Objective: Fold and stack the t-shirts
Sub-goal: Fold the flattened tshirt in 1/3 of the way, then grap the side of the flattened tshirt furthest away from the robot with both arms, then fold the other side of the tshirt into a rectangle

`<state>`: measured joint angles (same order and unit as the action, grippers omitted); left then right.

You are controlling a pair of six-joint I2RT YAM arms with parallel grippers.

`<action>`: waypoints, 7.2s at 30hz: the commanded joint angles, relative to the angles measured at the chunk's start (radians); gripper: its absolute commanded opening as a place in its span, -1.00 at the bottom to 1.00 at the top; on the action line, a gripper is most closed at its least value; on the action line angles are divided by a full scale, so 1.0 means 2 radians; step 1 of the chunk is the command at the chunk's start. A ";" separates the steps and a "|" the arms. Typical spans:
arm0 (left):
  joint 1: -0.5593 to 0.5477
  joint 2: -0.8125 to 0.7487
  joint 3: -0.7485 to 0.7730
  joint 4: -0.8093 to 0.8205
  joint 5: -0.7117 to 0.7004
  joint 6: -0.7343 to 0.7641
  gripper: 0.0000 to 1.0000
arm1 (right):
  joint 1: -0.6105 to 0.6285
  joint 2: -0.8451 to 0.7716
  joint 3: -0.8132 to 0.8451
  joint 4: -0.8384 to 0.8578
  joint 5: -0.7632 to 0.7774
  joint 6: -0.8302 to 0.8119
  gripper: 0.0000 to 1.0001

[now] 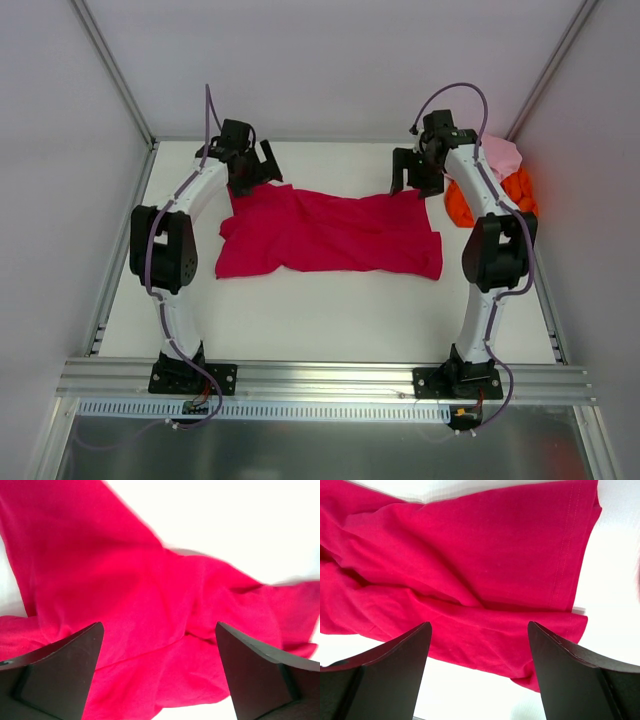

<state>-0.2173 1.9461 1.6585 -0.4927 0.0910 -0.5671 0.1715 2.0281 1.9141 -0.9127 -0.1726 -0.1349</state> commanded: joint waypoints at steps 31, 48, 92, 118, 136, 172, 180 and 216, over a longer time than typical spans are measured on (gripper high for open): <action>0.066 0.132 0.159 -0.085 -0.062 -0.012 0.98 | -0.001 0.096 0.171 -0.045 0.039 0.066 0.67; 0.089 0.163 0.147 -0.056 -0.061 0.022 0.97 | -0.021 0.094 0.104 -0.033 0.038 0.071 0.67; 0.118 0.232 0.237 -0.047 -0.080 -0.010 0.97 | -0.023 0.054 0.079 -0.003 0.007 0.054 0.66; 0.139 0.254 0.245 -0.021 0.079 0.022 -0.06 | -0.024 0.021 0.070 0.002 0.012 0.050 0.68; 0.138 0.184 0.180 -0.021 0.062 0.030 -1.00 | -0.030 0.106 0.142 -0.077 0.083 0.102 0.70; 0.137 0.075 0.131 -0.061 0.045 0.058 -1.00 | -0.083 0.221 0.181 0.015 -0.039 0.094 0.68; 0.136 0.061 0.120 -0.064 0.043 0.062 -1.00 | -0.083 0.218 0.176 0.023 -0.039 0.075 0.01; 0.076 -0.209 -0.157 -0.085 0.040 0.040 -1.00 | -0.020 -0.120 -0.082 -0.040 0.143 0.051 -0.98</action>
<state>-0.0593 1.6283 1.3636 -0.6121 0.1970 -0.4812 0.1181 1.8709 1.7706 -0.9623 0.0711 -0.0406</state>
